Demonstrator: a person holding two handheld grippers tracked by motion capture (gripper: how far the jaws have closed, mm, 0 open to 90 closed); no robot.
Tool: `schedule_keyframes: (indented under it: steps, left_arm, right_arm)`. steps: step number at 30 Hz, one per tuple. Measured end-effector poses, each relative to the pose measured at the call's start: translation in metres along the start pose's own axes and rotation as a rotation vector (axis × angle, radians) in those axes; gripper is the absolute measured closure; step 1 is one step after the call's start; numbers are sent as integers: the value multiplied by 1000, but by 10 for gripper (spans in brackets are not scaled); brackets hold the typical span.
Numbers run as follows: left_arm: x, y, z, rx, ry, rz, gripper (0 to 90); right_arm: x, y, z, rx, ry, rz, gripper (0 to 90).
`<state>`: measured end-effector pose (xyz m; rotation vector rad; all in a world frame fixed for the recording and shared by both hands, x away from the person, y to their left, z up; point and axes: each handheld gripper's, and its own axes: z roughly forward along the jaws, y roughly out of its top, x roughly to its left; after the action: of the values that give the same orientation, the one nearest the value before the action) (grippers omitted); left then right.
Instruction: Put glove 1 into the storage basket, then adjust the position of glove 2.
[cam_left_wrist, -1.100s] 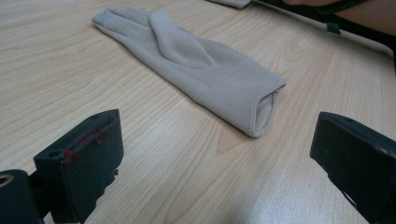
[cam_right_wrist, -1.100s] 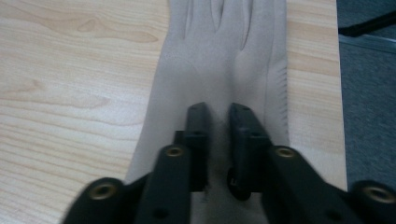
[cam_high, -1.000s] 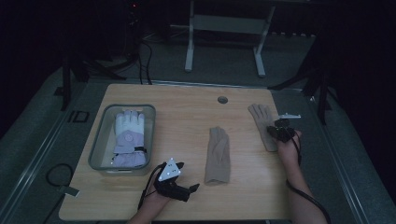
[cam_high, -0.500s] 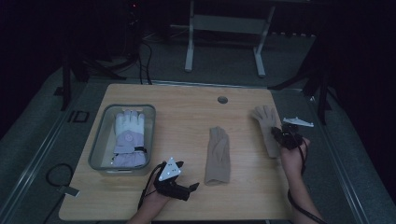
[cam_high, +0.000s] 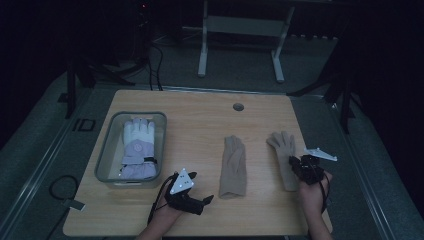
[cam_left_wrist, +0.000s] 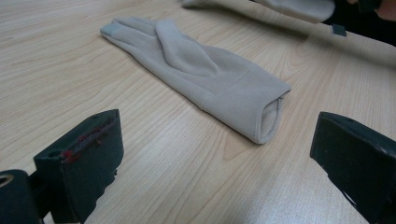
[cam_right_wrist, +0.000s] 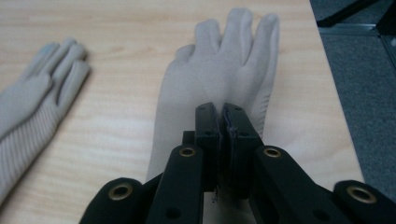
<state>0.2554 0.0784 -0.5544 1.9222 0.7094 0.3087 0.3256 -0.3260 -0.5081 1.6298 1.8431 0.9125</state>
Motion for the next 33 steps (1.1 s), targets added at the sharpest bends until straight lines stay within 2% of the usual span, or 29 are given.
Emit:
schedule_keyframes:
  steps: [2,4,10,12,14,17,18,19,20,22,24,25,27,29,33]
  left_arm:
    - [0,0,0,1,1,-1,27]
    - [-1,0,0,0,2,0,27]
    - [-1,0,0,-2,0,-1,27]
    - [-1,0,0,-1,0,1,27]
    - [-1,0,0,-2,-1,3,27]
    - [-1,0,-1,-3,1,1,27]
    - [-1,0,-1,-3,2,0,27]
    - [-1,0,-1,-1,3,0,27]
    - [-1,0,-1,-1,4,0,27]
    - [-1,0,-1,0,6,-4,27]
    - [0,-1,-1,-4,4,-10,27]
    - [0,-1,-1,-5,2,-12,27]
    - [-1,-1,-1,-6,4,-8,27]
    - [-1,-1,-1,-2,4,-5,27]
    - [-2,-2,-1,0,1,-4,27]
  right_arm:
    - [2,-7,0,15,5,2,853]
    - [5,-15,1,36,-12,-28,851]
    - [3,-26,13,90,-6,-19,835]
    - [3,-27,17,111,0,-39,801]
    - [3,-28,17,106,6,-54,710]
    - [0,-25,14,94,30,-69,606]
    - [-3,-23,13,90,74,-54,579]
    - [-6,-21,11,74,95,-66,578]
    - [-8,-19,10,69,77,-86,572]
    - [-15,-15,9,58,132,-97,555]
    - [-21,-11,9,62,132,-138,525]
    - [-23,-9,9,64,159,-160,511]
    - [-26,-5,9,63,165,-226,483]
    - [-28,-1,11,71,193,-293,474]
    - [-34,5,19,95,252,-352,479]
